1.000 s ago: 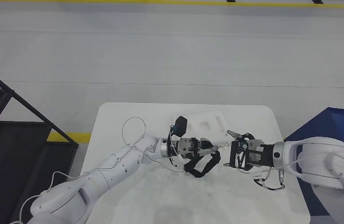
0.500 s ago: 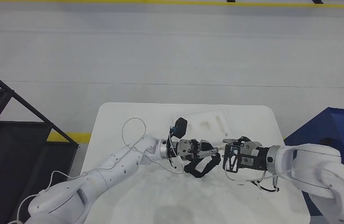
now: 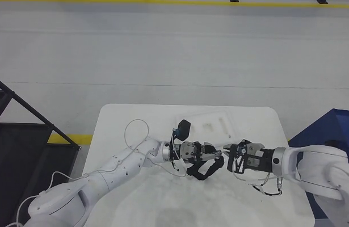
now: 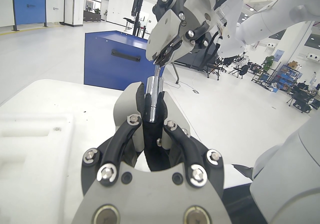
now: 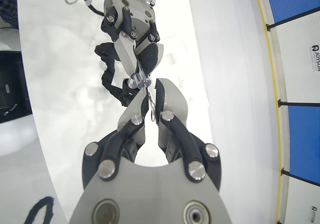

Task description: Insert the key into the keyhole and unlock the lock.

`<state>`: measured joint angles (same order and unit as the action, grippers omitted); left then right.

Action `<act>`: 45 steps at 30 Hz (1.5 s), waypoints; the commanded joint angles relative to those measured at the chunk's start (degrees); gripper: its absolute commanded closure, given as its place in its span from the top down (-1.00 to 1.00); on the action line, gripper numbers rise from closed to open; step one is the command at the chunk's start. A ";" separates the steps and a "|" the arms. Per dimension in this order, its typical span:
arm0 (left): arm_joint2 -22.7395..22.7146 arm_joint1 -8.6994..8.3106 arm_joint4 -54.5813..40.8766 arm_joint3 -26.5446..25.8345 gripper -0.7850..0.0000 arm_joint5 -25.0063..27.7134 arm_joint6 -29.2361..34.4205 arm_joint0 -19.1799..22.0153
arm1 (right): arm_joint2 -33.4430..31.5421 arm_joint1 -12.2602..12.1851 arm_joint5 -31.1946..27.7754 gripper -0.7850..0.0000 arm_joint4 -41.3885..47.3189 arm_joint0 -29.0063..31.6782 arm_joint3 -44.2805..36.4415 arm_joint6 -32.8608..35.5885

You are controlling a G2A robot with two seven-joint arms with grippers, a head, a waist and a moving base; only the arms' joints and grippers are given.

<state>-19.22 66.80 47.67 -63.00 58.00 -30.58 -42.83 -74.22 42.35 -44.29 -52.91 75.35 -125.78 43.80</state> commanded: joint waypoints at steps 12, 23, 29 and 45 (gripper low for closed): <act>0.21 0.16 6.03 -0.93 -1.00 0.00 -4.10 0.84 | -1.03 -0.34 6.33 -1.00 25.57 -0.69 6.29 6.23; -1.28 0.36 14.14 0.36 -1.00 0.00 -8.75 0.40 | -1.28 -0.60 10.28 0.85 40.34 -1.70 10.81 11.33; -2.53 0.44 16.00 2.62 -1.00 -0.73 -4.80 -0.02 | -3.88 -0.88 9.41 1.00 41.85 -1.30 12.25 10.45; -4.81 1.75 11.41 5.40 1.00 -2.27 15.10 -0.94 | -6.61 -1.24 7.65 1.00 42.34 1.50 12.49 8.92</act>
<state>-23.92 68.41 60.04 -57.57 55.16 -15.71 -43.64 -81.19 41.08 -36.53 -10.58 77.08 -113.47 52.57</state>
